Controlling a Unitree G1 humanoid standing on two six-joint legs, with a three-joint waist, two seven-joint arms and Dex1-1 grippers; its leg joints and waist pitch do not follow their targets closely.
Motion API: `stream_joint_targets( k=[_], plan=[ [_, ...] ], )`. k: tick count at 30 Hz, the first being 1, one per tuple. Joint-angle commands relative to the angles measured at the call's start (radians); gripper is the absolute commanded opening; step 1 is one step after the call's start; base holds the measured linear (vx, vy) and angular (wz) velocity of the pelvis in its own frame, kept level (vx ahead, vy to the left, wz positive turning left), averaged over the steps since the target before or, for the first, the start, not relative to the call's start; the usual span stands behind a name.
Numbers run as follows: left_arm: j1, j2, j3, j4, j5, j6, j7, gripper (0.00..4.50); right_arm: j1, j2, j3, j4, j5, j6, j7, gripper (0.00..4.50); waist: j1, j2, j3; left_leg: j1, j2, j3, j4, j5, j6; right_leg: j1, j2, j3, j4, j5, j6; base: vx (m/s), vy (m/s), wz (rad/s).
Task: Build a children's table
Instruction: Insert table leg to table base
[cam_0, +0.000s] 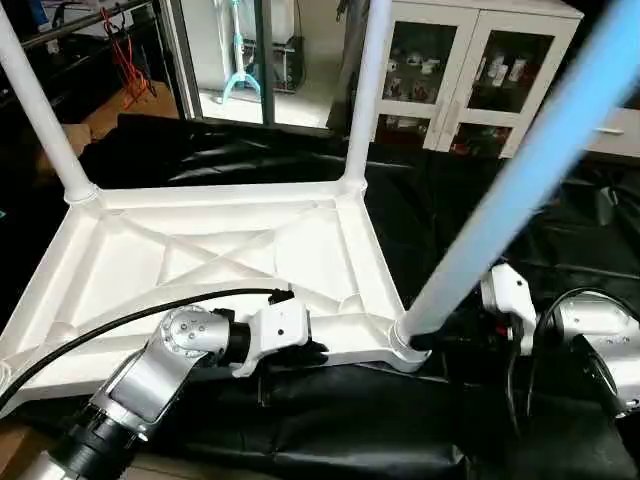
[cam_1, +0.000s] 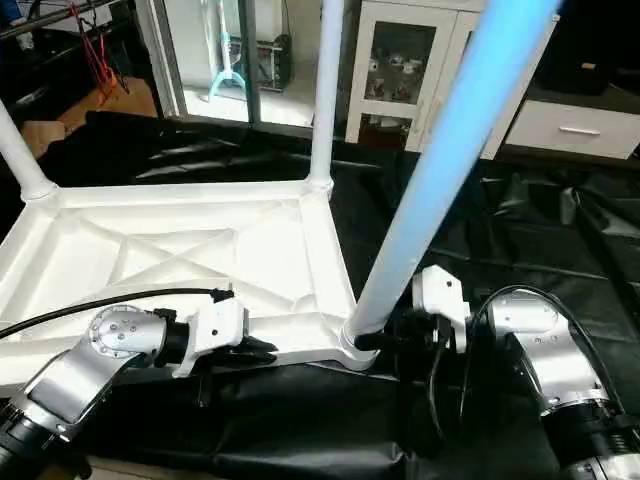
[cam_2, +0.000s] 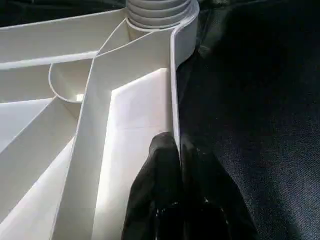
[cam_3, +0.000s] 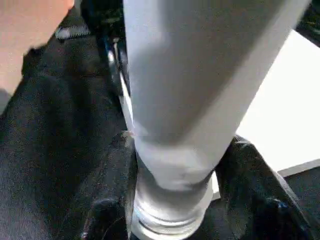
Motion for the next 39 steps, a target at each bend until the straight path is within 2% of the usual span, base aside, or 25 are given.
stream_joint_targets(
  k=[1,2,3,4,6,7,9,10,11,13,15,16,18,19,20,22,24,25,27,28,31,34,37,38,39],
  plan=[
    [-0.015,-0.024,0.027,-0.070,-0.043,-0.009,0.008,0.00,0.048,0.013,0.070,0.097,-0.044,0.107,0.010,1.88,-0.010,-0.001,-0.019,0.008,0.065,-0.036,-0.092,-0.193,0.058,0.019,-0.079,0.050,-0.088,-0.046,-0.264,0.000,0.000,0.00],
    [-0.013,-0.021,0.032,-0.074,-0.044,-0.003,0.009,0.00,0.035,0.014,0.070,0.115,-0.046,0.116,0.017,1.88,-0.009,0.000,-0.021,0.006,0.066,-0.037,-0.091,-0.174,0.061,0.021,-0.081,0.050,-0.087,-0.034,-0.263,0.000,0.000,0.00],
    [-0.010,-0.014,0.038,-0.073,-0.042,-0.004,0.010,0.00,0.020,0.015,0.082,0.137,-0.062,0.119,0.028,1.88,-0.011,-0.009,-0.023,0.004,0.067,-0.037,-0.090,-0.158,0.066,0.023,-0.082,0.049,-0.083,-0.020,-0.266,0.000,0.000,0.00],
    [-0.005,-0.011,0.043,-0.075,-0.040,-0.002,0.017,0.00,0.013,0.014,0.097,0.153,-0.080,0.110,0.039,1.88,-0.011,-0.002,-0.020,0.002,0.066,-0.037,-0.090,-0.152,0.072,0.020,-0.083,0.049,-0.085,-0.026,-0.266,0.000,0.000,0.00],
    [0.000,-0.007,0.048,-0.073,-0.040,-0.004,0.019,0.00,0.009,0.017,0.109,0.160,-0.092,0.105,0.043,1.87,-0.010,0.000,-0.018,0.004,0.069,-0.037,-0.093,-0.152,0.066,0.019,-0.084,0.049,-0.086,-0.027,-0.265,0.000,0.000,0.00],
    [0.006,-0.003,0.062,-0.075,-0.037,0.003,0.035,0.00,-0.002,0.027,0.135,0.175,-0.126,0.071,0.041,1.87,-0.013,-0.016,-0.017,0.003,0.069,-0.036,-0.094,-0.154,0.067,0.019,-0.084,0.048,-0.086,-0.026,-0.264,0.000,0.000,0.00],
    [0.008,0.000,0.071,-0.089,-0.040,0.018,0.041,0.00,-0.008,0.032,0.151,0.168,-0.146,0.048,0.042,1.87,-0.011,-0.012,-0.013,0.003,0.069,-0.037,-0.097,-0.169,0.061,0.017,-0.087,0.049,-0.088,-0.061,-0.261,0.000,0.000,0.00],
    [0.008,0.000,0.074,-0.094,-0.039,0.023,0.047,0.00,-0.007,0.033,0.156,0.162,-0.148,0.045,0.047,1.87,-0.011,-0.020,-0.006,0.002,0.071,-0.037,-0.102,-0.193,0.054,0.014,-0.088,0.051,-0.092,-0.110,-0.252,0.000,0.000,0.00],
    [0.008,0.001,0.074,-0.096,-0.031,0.023,0.055,0.00,-0.005,0.033,0.158,0.157,-0.148,0.042,0.054,1.87,-0.011,-0.018,-0.007,0.005,0.071,-0.038,-0.102,-0.201,0.048,0.014,-0.088,0.052,-0.095,-0.127,-0.249,0.000,0.000,0.00],
    [0.006,0.003,0.075,-0.094,-0.022,0.019,0.062,0.00,-0.004,0.033,0.159,0.155,-0.147,0.042,0.060,1.87,-0.009,-0.019,-0.011,0.007,0.073,-0.037,-0.102,-0.173,0.044,0.014,-0.087,0.053,-0.092,-0.079,-0.253,0.000,0.000,0.00],
    [0.012,0.000,0.082,-0.091,-0.017,0.013,0.078,0.00,0.005,0.025,0.154,0.150,-0.143,0.031,0.067,1.87,-0.009,-0.008,-0.022,0.009,0.073,-0.038,-0.099,-0.150,0.044,0.020,-0.087,0.051,-0.084,-0.012,-0.265,0.000,0.000,0.00],
    [0.009,-0.001,0.080,-0.085,-0.008,0.007,0.083,0.00,0.012,0.009,0.147,0.148,-0.140,0.019,0.079,1.87,-0.009,-0.012,-0.021,0.008,0.073,-0.037,-0.099,-0.140,0.047,0.021,-0.088,0.051,-0.084,0.020,-0.271,0.000,0.000,0.00],
    [0.007,-0.004,0.077,-0.066,0.002,-0.005,0.090,0.00,0.023,0.005,0.132,0.157,-0.130,0.006,0.080,1.87,-0.007,-0.008,-0.011,0.005,0.072,-0.036,-0.102,-0.153,0.052,0.017,-0.087,0.052,-0.088,0.020,-0.272,0.000,0.000,0.00],
    [0.009,-0.006,0.077,-0.061,0.004,-0.009,0.095,0.00,0.029,0.007,0.124,0.162,-0.125,-0.002,0.075,1.87,-0.007,-0.011,-0.011,0.005,0.072,-0.036,-0.103,-0.166,0.053,0.019,-0.088,0.053,-0.090,0.004,-0.272,0.000,0.000,0.00],
    [0.011,-0.003,0.078,-0.061,0.006,-0.011,0.094,0.00,0.039,0.004,0.120,0.173,-0.132,-0.029,0.070,1.87,-0.006,-0.006,-0.022,0.009,0.074,-0.037,-0.101,-0.174,0.046,0.023,-0.091,0.052,-0.089,-0.014,-0.272,0.000,0.000,0.00],
    [0.016,-0.007,0.084,-0.067,-0.001,0.002,0.097,0.00,0.059,0.004,0.097,0.211,-0.148,-0.122,0.035,1.87,-0.005,-0.007,-0.012,0.008,0.074,-0.035,-0.104,-0.196,0.041,0.017,-0.089,0.054,-0.095,-0.037,-0.268,0.000,0.000,0.00],
    [0.017,-0.009,0.084,-0.064,0.002,0.001,0.102,0.00,0.065,0.012,0.078,0.222,-0.137,-0.135,0.019,1.87,-0.005,-0.007,-0.018,0.009,0.074,-0.035,-0.104,-0.206,0.035,0.019,-0.090,0.054,-0.095,-0.050,-0.267,0.000,0.000,0.00],
    [0.018,-0.007,0.081,-0.059,0.010,-0.004,0.108,0.00,0.092,0.034,0.041,0.223,-0.107,-0.134,-0.017,1.87,-0.005,0.004,-0.014,0.007,0.073,-0.039,-0.108,-0.219,0.030,0.018,-0.089,0.053,-0.096,-0.068,-0.266,0.000,0.000,0.00],
    [0.017,-0.005,0.079,-0.054,0.017,-0.010,0.111,0.00,0.125,0.055,0.009,0.216,-0.079,-0.135,-0.052,1.87,-0.006,-0.001,-0.015,0.011,0.074,-0.036,-0.107,-0.230,0.029,0.016,-0.088,0.056,-0.100,-0.069,-0.261,0.000,0.000,0.00],
    [0.013,-0.005,0.080,-0.049,0.017,-0.012,0.109,0.00,0.152,0.065,0.004,0.201,-0.075,-0.144,-0.070,1.87,-0.005,0.011,-0.017,0.009,0.074,-0.040,-0.110,-0.230,0.024,0.018,-0.088,0.054,-0.097,-0.061,-0.261,0.000,0.000,0.00],
    [-0.002,-0.009,0.078,-0.032,0.019,-0.020,0.102,0.00,0.160,0.076,0.019,0.195,-0.083,-0.156,-0.077,1.87,-0.011,0.012,-0.020,0.006,0.072,-0.039,-0.109,-0.225,0.030,0.020,-0.085,0.051,-0.097,-0.030,-0.261,0.000,0.000,0.00],
    [-0.011,-0.008,0.069,-0.025,0.019,-0.025,0.089,0.00,0.141,0.085,0.022,0.199,-0.075,-0.145,-0.074,1.87,-0.011,0.013,-0.019,0.008,0.071,-0.039,-0.111,-0.264,0.025,0.017,-0.088,0.054,-0.105,-0.108,-0.249,0.000,0.000,0.00],
    [-0.016,-0.010,0.065,-0.023,0.018,-0.027,0.083,0.00,0.124,0.089,0.015,0.208,-0.076,-0.135,-0.067,1.87,-0.012,0.014,-0.020,0.004,0.072,-0.040,-0.112,-0.249,0.026,0.018,-0.087,0.054,-0.104,-0.100,-0.245,0.000,0.000,0.00],
    [-0.019,-0.010,0.064,-0.022,0.019,-0.029,0.082,0.00,0.115,0.089,0.013,0.212,-0.078,-0.133,-0.067,1.87,-0.013,0.009,-0.021,0.005,0.072,-0.039,-0.111,-0.242,0.030,0.018,-0.087,0.053,-0.104,-0.092,-0.245,0.000,0.000,0.00],
    [-0.020,-0.011,0.062,-0.021,0.019,-0.030,0.081,0.00,0.108,0.087,0.013,0.215,-0.077,-0.132,-0.069,1.87,-0.012,0.012,-0.021,0.004,0.071,-0.039,-0.110,-0.233,0.034,0.017,-0.087,0.054,-0.103,-0.089,-0.247,0.000,0.000,0.00]
  ],
)
